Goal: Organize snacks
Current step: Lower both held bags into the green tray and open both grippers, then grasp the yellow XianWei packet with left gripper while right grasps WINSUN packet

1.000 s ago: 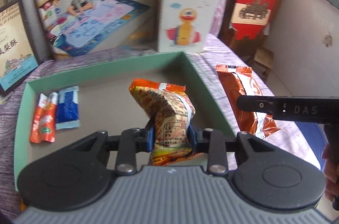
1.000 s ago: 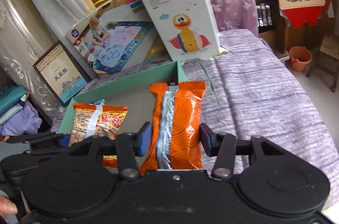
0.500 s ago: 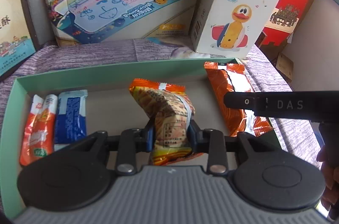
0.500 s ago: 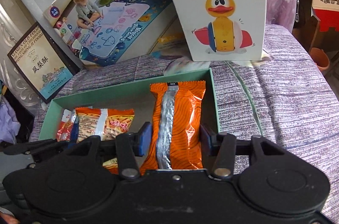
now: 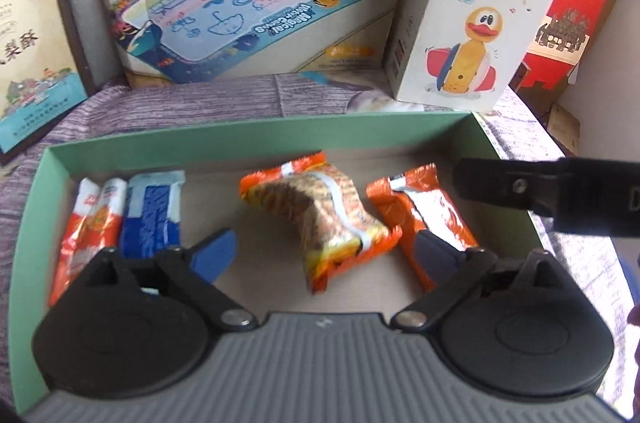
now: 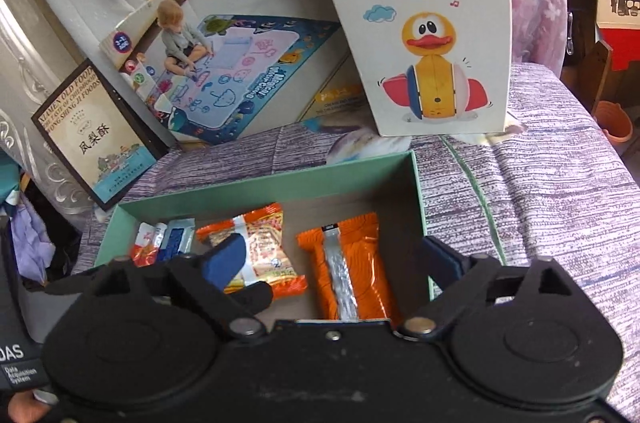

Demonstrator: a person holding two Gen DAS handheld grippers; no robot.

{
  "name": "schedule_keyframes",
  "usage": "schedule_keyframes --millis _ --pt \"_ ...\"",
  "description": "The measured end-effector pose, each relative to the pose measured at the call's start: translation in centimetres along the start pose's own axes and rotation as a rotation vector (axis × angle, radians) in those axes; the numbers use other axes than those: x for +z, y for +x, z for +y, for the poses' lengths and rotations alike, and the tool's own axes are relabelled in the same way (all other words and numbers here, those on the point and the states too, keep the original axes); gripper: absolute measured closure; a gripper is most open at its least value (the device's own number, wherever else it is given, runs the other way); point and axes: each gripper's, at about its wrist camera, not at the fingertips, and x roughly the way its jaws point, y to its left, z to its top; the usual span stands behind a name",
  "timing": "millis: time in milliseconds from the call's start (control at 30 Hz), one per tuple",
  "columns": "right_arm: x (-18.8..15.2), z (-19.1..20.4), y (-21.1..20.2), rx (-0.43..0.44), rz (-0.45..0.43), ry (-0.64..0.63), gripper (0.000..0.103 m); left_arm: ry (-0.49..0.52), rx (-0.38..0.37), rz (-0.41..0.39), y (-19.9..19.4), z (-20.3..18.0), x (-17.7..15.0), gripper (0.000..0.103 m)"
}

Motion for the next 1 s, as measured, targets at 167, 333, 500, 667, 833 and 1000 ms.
schedule_keyframes --millis 167,333,500,667,833,1000 --pt "-2.1 0.4 -3.7 0.004 -0.009 -0.014 0.002 -0.003 -0.016 0.002 -2.8 0.5 -2.3 0.002" --pt "-4.6 0.1 -7.2 -0.002 -0.003 -0.004 0.002 0.023 -0.012 -0.002 -6.0 0.8 -5.1 0.001" --pt "-7.4 -0.5 -10.5 0.004 -0.004 0.033 0.001 -0.021 -0.018 0.007 -9.1 1.4 -7.7 0.001" --pt "-10.4 -1.2 -12.8 0.007 0.010 0.050 0.000 0.030 -0.043 0.003 -11.8 0.1 -11.3 0.000" --pt "-12.9 -2.5 -14.8 -0.002 0.024 0.084 0.000 0.105 -0.074 0.036 -12.7 -1.9 -14.9 0.000" --pt "-15.5 -3.6 -15.9 -0.012 0.048 0.110 0.000 0.192 -0.122 0.052 -13.4 -4.0 -17.7 0.000"
